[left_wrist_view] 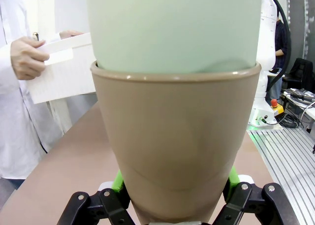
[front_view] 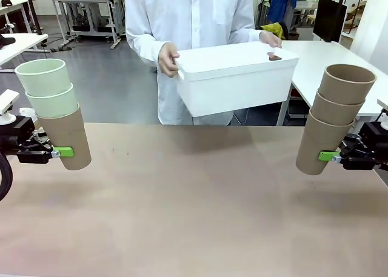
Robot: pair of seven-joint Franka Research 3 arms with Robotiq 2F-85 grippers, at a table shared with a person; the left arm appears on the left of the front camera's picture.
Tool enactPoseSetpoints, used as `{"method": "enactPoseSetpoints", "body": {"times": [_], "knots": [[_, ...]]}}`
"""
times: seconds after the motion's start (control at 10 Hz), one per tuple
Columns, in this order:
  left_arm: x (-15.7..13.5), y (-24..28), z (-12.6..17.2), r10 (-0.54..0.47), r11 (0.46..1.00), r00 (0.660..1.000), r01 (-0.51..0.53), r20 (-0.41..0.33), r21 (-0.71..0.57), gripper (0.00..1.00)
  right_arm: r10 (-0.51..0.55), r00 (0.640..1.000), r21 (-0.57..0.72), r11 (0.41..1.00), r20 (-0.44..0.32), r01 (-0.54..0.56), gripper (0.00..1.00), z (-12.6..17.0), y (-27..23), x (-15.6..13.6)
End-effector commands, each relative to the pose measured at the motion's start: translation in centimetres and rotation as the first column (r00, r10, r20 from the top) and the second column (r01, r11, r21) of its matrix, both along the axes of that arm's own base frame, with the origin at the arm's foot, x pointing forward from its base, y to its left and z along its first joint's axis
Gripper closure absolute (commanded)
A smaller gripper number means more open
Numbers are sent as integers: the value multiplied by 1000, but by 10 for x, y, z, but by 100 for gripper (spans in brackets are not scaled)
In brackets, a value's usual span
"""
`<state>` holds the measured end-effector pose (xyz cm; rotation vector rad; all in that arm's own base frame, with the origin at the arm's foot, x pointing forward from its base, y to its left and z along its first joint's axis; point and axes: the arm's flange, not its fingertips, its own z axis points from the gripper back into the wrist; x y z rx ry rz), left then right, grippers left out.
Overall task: Stack the cups and store them in the basket.
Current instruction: Place the stack of Reusable plastic cups into the Pantry Basket.
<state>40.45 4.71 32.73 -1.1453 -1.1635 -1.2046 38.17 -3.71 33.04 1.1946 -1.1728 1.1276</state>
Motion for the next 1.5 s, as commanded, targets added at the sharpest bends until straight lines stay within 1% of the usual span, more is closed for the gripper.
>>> {"method": "enactPoseSetpoints", "body": {"times": [0.0,1.4], "knots": [[1,0,5,-1,1000,1000,2,10,-7,16,-4,1000,6,1000,7,4,15,4,1,1],[1,0,5,-1,1000,1000,2,10,-7,16,-4,1000,6,1000,7,4,15,4,1,1]]}}
